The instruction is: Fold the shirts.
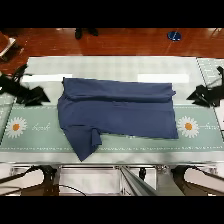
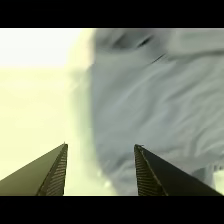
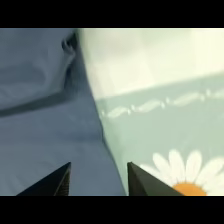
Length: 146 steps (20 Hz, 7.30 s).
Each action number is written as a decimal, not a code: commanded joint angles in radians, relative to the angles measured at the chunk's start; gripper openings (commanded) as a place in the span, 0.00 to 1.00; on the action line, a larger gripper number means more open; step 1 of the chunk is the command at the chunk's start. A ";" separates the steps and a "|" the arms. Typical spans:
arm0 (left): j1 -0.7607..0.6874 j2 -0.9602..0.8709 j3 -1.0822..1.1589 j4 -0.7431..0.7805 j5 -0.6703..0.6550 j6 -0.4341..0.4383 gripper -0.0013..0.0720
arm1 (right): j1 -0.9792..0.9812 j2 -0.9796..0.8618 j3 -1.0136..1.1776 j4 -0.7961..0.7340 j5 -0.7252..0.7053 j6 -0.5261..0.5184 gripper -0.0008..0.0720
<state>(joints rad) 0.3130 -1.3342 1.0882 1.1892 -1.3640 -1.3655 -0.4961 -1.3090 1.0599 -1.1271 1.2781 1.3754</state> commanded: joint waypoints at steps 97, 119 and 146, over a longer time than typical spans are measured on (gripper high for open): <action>-0.198 0.025 -0.074 -0.192 0.654 -0.109 0.71 | 0.062 -0.496 0.316 0.258 -0.100 -0.003 0.58; -0.807 -0.147 0.082 -0.221 0.732 -0.068 0.04 | 0.127 0.346 -0.058 0.091 0.076 0.009 0.04; -0.718 -0.423 0.630 -0.165 0.251 -0.219 0.04 | 0.257 0.555 -0.090 0.188 0.049 0.083 0.04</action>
<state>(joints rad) -0.5900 -1.8755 1.7641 0.8825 -1.0069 -1.5467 -0.3119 -0.7185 0.9443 -0.9665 1.3666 1.4483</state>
